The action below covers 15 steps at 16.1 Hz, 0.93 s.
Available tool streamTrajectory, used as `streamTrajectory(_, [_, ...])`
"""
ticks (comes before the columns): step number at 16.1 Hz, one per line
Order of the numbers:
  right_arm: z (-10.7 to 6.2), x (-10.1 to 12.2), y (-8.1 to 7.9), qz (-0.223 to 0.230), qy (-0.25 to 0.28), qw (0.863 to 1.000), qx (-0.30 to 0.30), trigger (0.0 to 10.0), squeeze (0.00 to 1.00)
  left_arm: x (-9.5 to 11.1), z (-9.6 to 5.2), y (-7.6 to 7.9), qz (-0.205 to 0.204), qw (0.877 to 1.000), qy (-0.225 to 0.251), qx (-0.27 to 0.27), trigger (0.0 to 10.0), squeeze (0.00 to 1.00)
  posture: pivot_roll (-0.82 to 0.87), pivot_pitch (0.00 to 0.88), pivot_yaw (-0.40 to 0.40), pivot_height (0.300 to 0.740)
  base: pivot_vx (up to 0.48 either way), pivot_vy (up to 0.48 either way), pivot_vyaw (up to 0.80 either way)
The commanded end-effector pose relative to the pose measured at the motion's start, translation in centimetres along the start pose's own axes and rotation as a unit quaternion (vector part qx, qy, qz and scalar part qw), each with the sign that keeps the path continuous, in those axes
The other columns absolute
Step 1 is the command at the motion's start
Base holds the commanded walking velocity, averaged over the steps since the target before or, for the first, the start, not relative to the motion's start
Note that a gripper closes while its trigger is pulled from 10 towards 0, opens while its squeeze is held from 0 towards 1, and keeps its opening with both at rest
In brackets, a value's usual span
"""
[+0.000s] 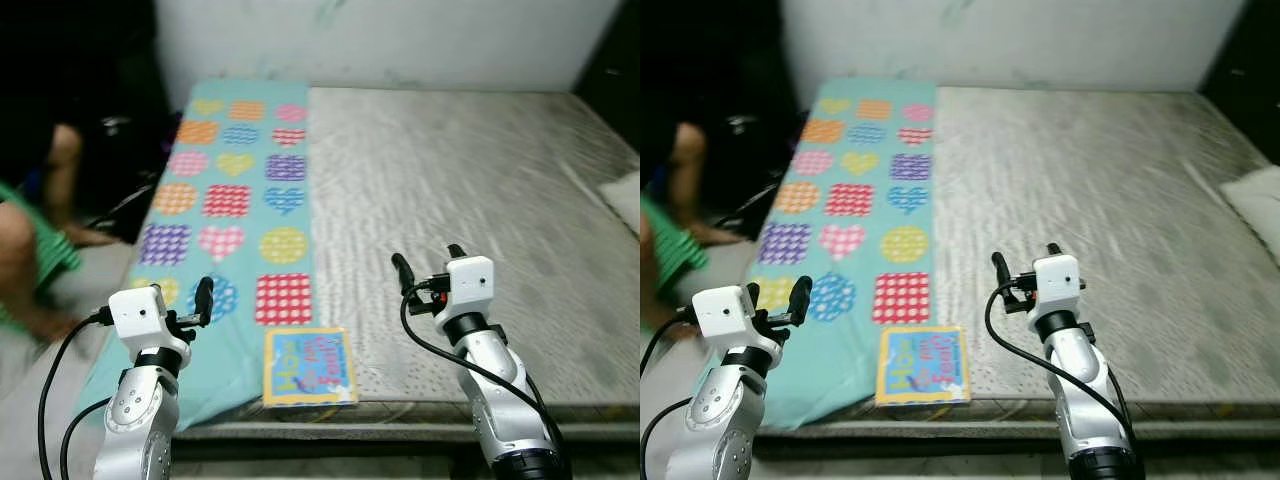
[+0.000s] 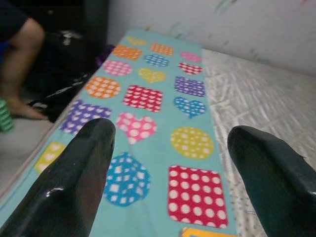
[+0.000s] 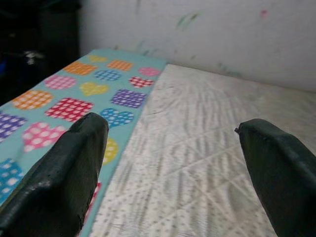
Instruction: Clean up the room
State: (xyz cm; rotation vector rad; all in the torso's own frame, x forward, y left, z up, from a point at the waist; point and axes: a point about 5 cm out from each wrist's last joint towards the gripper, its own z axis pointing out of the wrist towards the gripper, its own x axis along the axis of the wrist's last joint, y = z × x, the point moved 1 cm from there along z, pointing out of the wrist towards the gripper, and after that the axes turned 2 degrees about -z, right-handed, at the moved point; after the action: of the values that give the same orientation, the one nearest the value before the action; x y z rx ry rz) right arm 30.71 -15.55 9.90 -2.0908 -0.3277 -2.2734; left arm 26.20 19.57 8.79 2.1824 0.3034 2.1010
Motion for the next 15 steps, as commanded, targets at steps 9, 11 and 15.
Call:
streamTrajectory(9, [-0.26,0.19,0.44,-0.001,-0.003,1.0,-0.003,10.0,0.0,-0.31,-0.23,0.02,-0.004,1.0,-0.011,0.005,10.0,0.0,-0.11,0.082,-0.001,0.74,0.0,0.0,-0.27])
streamTrajectory(11, [-0.29,0.2,0.46,-0.001,-0.003,1.0,-0.003,10.0,0.0,-0.27,-0.29,0.13,-0.003,1.0,-0.009,0.0,10.0,0.0,-0.11,0.082,-0.001,0.74,0.0,0.0,-0.8])
streamTrajectory(15, [-0.36,0.27,0.5,-0.003,-0.002,1.0,-0.002,10.0,0.0,-0.19,-0.33,0.39,-0.007,1.0,-0.006,-0.009,10.0,0.0,-0.11,0.087,-0.001,0.74,0.0,0.0,-0.7])
